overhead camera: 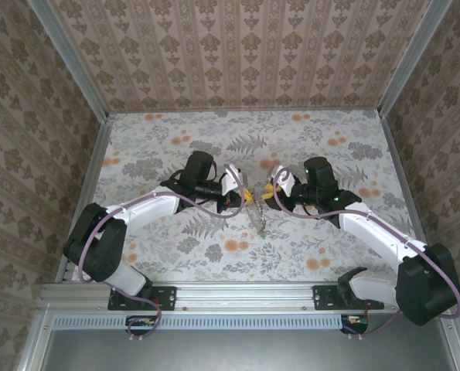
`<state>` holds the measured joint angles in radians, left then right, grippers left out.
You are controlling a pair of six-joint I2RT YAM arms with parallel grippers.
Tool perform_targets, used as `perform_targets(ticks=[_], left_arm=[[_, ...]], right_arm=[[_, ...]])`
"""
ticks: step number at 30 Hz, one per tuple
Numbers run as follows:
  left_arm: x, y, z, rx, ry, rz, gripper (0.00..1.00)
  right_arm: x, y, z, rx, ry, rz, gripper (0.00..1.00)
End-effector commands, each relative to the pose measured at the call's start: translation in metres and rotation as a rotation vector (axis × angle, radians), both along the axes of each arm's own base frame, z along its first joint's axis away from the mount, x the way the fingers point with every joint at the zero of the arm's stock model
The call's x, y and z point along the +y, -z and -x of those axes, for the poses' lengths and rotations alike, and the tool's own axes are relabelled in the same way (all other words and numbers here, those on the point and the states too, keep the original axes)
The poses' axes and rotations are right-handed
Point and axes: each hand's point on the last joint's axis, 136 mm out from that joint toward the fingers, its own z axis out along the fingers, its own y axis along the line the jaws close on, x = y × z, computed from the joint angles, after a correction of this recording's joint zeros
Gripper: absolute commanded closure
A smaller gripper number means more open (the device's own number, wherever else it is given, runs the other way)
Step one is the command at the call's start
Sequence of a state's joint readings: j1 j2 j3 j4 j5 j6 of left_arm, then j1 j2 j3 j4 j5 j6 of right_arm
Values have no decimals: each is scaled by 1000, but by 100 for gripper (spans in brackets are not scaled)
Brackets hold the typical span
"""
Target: Put the keys on the keyring
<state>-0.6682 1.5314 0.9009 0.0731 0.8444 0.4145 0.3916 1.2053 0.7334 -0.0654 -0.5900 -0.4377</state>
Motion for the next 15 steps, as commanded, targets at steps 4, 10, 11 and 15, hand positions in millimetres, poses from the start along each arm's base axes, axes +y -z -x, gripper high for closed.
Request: perform_targets(ticks=[4, 10, 11, 15], left_arm=[[-5, -7, 8, 0, 51, 37, 100], [-6, -9, 9, 0, 56, 40, 100], [-6, -9, 8, -2, 54, 41, 100], [-7, -10, 7, -3, 55, 41, 100]], right_arm=[[15, -10, 5, -18, -153, -1, 66], [22, -5, 9, -50, -252, 6, 68], [23, -5, 12, -54, -272, 8, 68], [20, 3, 11, -43, -283, 26, 68]])
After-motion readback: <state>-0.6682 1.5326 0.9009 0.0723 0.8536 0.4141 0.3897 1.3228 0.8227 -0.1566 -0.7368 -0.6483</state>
